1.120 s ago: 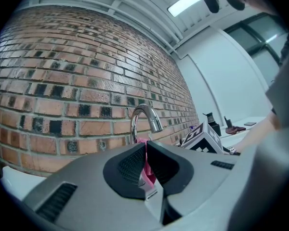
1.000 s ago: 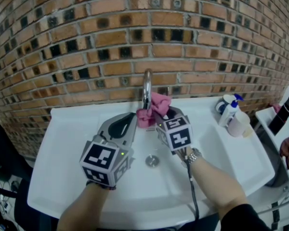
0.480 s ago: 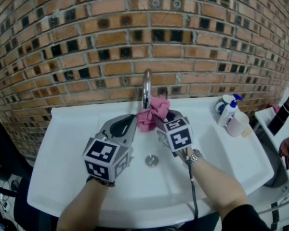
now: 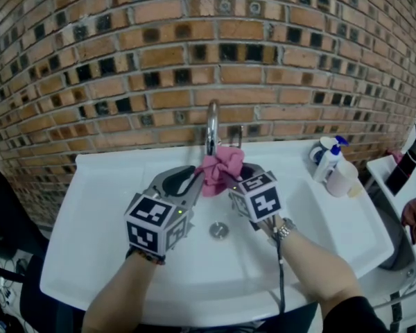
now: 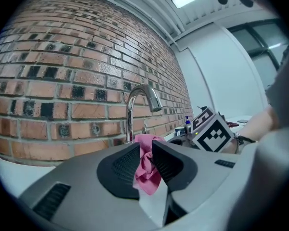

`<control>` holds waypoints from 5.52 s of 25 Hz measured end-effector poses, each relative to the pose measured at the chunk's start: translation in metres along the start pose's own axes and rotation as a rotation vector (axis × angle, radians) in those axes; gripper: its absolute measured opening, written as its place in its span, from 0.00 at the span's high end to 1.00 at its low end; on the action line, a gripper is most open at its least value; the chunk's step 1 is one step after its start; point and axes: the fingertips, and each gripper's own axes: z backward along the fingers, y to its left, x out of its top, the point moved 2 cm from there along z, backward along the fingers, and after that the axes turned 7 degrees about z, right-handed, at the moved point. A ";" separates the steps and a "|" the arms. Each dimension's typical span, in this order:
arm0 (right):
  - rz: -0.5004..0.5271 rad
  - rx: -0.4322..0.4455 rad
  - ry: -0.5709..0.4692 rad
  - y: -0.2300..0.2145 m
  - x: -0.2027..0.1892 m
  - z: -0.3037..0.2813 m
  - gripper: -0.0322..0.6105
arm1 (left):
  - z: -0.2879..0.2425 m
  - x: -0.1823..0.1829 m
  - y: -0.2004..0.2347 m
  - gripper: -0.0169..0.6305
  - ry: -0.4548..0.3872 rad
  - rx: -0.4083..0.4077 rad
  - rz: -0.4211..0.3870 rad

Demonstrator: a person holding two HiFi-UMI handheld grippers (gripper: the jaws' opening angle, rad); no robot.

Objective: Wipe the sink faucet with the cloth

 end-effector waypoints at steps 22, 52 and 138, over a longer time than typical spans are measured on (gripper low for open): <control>0.380 0.337 -0.289 0.065 0.041 0.093 0.80 | 0.009 -0.006 -0.035 0.59 0.099 -0.440 0.240; 0.414 0.084 -0.422 0.075 0.087 0.116 0.68 | 0.060 0.044 -0.036 0.90 -0.049 -0.380 0.147; 0.069 -0.039 -0.441 0.017 0.084 0.122 0.68 | -0.117 0.066 0.089 0.93 -0.010 -0.069 0.140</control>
